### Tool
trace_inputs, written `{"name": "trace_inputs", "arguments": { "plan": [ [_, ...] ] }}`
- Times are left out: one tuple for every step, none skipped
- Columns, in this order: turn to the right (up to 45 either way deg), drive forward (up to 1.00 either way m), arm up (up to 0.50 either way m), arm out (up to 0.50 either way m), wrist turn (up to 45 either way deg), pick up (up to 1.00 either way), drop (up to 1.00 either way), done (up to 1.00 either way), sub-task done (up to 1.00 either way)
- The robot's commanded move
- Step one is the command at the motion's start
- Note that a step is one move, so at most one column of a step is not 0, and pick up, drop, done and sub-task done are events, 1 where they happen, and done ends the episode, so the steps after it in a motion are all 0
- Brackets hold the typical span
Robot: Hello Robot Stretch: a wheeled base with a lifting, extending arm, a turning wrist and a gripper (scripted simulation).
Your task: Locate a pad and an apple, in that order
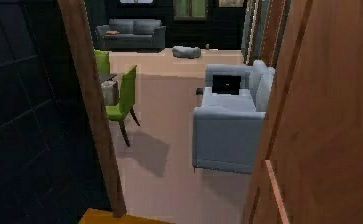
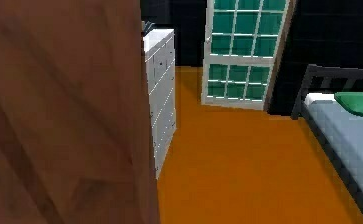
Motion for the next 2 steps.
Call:
{"name": "trace_inputs", "arguments": {
  "plan": [
    [0.0,1.0,0.0,0.0,0.0,0.0,0.0,0.0,0.0],
    [3.0,0.0,0.0,0.0,0.0,0.0,0.0,0.0,0.0]
  ]
}}
